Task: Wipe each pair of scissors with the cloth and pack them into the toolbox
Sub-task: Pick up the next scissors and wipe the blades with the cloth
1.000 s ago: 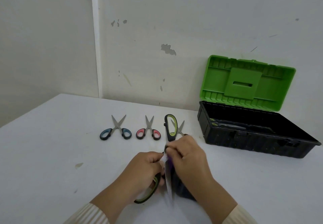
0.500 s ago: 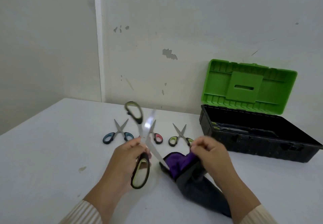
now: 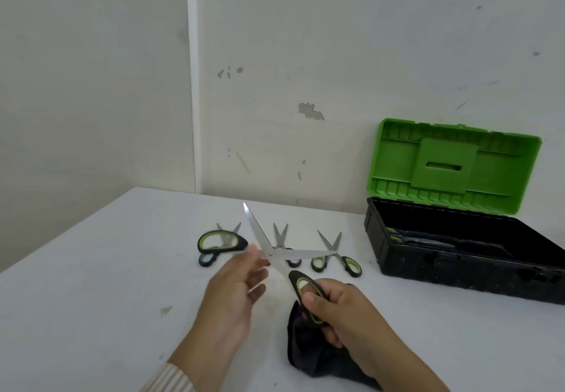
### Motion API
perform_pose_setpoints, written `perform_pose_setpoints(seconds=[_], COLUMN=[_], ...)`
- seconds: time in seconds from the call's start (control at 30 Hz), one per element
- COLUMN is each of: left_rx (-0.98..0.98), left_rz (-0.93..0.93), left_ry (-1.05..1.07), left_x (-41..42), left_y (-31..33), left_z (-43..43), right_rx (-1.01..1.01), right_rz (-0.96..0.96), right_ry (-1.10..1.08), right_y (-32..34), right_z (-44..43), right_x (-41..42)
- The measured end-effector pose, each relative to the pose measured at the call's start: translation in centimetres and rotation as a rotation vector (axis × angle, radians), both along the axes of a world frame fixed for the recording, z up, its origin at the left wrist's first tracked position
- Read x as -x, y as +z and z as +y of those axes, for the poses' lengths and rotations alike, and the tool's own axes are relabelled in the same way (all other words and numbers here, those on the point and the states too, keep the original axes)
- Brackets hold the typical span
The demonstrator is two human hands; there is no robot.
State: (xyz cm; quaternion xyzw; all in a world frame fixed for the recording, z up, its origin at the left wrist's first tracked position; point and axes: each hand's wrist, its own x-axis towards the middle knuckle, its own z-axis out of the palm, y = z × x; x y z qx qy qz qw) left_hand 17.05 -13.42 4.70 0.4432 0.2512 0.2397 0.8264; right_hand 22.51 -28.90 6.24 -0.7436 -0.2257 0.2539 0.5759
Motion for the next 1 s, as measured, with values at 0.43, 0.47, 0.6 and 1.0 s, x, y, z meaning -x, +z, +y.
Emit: perform_pose_setpoints(seconds=[0.43, 0.47, 0.6, 1.0], left_rx=[-0.087, -0.1, -0.066, -0.289], left_rz=[0.048, 0.05, 0.031, 0.08], left_ry=[-0.365, -0.403, -0.467, -0.709], left_x=[0.5, 0.4, 0.6, 1.5], left_y=[-0.4, -0.5, -0.4, 0.8], left_z=[-1.3, -2.1, -3.2, -2.8], right_rx=[-0.106, -0.09, 0.014, 0.383], right_rz=[0.004, -0.021, -0.198, -1.234], right_ry=[-0.133, -0.124, -0.137, -0.006], right_y=[-0.1, -0.2, -0.5, 0.1], right_z=[-0.5, -0.4, -0.2, -2.8], right_x=[-0.7, -0.4, -0.4, -3.8])
